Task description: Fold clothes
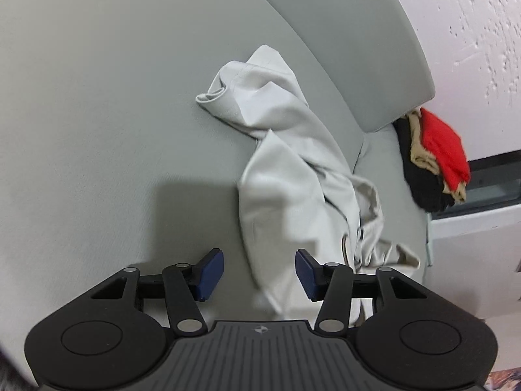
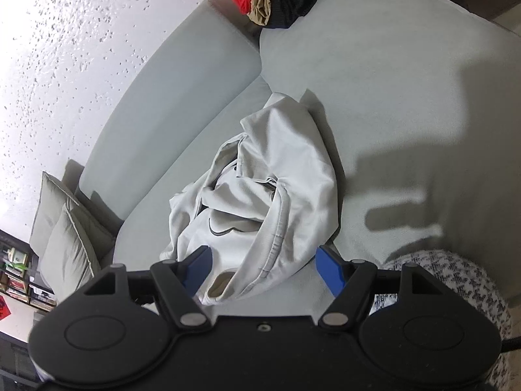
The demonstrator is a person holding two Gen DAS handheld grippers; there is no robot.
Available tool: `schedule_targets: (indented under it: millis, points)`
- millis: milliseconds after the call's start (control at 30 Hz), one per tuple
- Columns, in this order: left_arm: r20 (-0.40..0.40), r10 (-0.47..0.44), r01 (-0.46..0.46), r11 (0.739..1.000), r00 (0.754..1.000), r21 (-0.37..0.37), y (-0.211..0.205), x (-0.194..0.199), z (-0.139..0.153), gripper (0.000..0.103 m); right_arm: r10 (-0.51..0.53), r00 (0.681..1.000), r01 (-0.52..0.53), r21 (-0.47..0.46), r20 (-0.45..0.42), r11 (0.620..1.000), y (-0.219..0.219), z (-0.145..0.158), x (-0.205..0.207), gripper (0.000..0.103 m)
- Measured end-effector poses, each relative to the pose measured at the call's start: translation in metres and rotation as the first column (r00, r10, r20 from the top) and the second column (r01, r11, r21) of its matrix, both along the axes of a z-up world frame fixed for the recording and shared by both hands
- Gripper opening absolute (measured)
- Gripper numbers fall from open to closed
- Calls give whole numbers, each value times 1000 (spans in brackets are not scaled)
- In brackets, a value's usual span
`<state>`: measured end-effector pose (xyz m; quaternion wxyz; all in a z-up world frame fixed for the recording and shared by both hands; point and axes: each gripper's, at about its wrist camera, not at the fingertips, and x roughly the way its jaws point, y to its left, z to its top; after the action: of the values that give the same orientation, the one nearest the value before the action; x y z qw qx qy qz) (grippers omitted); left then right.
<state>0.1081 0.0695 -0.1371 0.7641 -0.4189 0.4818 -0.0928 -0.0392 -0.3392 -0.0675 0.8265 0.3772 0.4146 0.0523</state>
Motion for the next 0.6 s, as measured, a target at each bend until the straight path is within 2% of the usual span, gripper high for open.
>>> schedule_targets:
  millis: [167, 300, 500, 533, 600]
  points:
    - [-5, -115, 115, 993, 993, 1, 0, 28, -10, 40, -37, 999, 38, 14, -10, 999, -5, -4, 2, 69]
    - [1, -206, 206, 978, 979, -45, 8, 42, -19, 39, -45, 999, 46, 8, -13, 999, -6, -7, 7, 69]
    - [91, -315, 312, 949, 945, 50, -14, 53, -19, 38, -56, 998, 56, 7, -13, 998, -5, -9, 13, 69]
    - [96, -316, 311, 949, 944, 57, -15, 54, -20, 36, -59, 998, 59, 11, -12, 998, -5, -10, 13, 69]
    - [86, -295, 290, 955, 952, 61, -13, 54, -21, 15, -59, 998, 59, 9, -11, 998, -5, -9, 13, 69]
